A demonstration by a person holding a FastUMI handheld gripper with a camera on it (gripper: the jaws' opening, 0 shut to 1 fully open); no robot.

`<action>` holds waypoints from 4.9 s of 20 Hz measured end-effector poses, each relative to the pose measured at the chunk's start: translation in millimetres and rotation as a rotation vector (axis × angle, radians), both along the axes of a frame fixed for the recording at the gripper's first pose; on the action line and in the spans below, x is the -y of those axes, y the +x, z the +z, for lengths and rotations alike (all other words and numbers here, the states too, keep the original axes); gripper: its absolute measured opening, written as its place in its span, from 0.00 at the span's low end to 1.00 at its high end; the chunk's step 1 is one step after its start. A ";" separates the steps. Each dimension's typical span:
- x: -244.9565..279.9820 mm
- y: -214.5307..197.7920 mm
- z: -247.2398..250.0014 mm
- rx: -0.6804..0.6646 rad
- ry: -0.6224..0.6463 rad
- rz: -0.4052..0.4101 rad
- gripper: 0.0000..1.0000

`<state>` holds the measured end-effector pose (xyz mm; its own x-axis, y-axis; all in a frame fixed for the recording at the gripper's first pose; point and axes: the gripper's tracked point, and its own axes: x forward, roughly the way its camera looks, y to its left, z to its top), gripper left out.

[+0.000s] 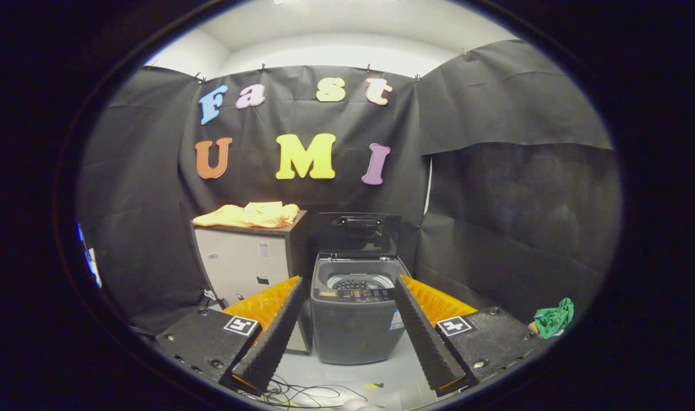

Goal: Put the clothes into the washing machine and then close the washing machine lid.

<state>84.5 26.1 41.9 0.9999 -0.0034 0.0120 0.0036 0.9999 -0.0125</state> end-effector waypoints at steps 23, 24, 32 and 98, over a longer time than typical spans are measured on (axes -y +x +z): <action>-183.3 328.6 169.8 -0.060 0.040 0.209 0.99; -198.9 339.0 170.1 -0.077 0.044 0.222 0.99; -300.0 402.0 160.0 -0.202 0.085 0.290 0.99; -257.7 352.6 164.1 -0.271 -0.015 0.433 0.05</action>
